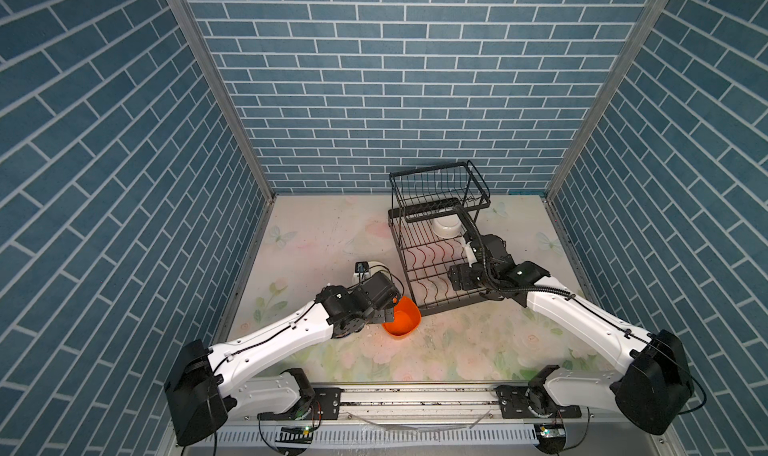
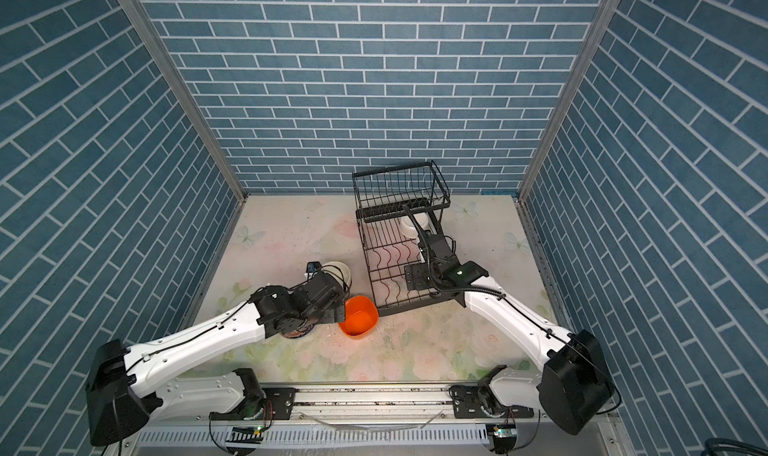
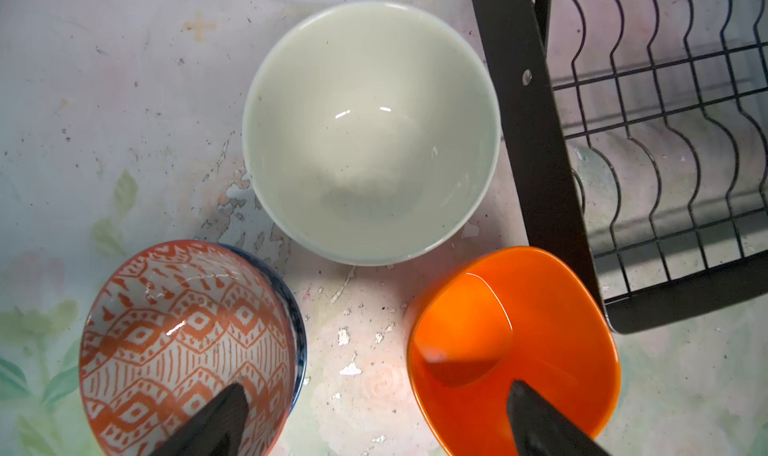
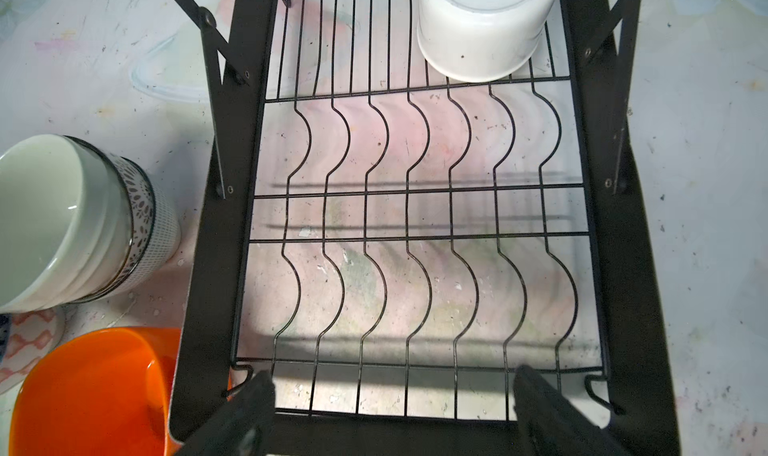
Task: Load the bowls into the dish rack
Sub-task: 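Open and withdraw the right gripper while the left gripper reaches toward the orange bowl, then lower the left gripper and grasp the rim of the orange bowl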
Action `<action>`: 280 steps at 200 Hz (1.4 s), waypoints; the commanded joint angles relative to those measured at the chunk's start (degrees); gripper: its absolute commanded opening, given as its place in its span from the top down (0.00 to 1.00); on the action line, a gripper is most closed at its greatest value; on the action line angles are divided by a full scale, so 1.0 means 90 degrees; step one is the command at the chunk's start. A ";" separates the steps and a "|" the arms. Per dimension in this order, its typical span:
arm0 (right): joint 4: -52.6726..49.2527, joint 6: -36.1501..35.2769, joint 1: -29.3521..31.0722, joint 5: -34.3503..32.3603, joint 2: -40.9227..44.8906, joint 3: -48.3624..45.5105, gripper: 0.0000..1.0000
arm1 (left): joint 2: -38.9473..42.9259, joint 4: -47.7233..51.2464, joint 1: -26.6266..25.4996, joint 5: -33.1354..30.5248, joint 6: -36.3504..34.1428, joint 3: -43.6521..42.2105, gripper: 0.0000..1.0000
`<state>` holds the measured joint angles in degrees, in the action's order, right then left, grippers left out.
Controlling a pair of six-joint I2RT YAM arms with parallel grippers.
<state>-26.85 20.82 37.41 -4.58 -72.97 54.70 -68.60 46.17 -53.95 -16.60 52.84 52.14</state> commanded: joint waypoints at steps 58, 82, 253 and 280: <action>0.0066 0.0246 0.0009 -0.0272 0.0129 -0.0081 0.11 | -0.0763 0.0006 -0.0336 -0.0070 0.0370 0.0354 0.14; 0.0109 0.0226 0.0013 -0.0301 0.0149 -0.0148 0.12 | -0.0950 -0.0159 -0.0472 -0.0092 0.0384 0.0425 0.18; 0.0301 0.0255 0.0013 -0.0287 -0.0045 -0.0268 0.13 | -0.1758 -0.1022 -0.0568 0.0315 0.0848 -0.0324 0.53; 0.0328 0.0265 0.0013 -0.0280 -0.0056 -0.0277 0.14 | -0.1782 -0.0970 -0.0567 0.0275 0.0856 -0.0362 0.60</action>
<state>-24.80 21.21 37.41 -6.24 -73.17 53.49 -83.79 37.36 -58.76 -13.72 59.83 49.82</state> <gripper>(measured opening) 0.865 0.428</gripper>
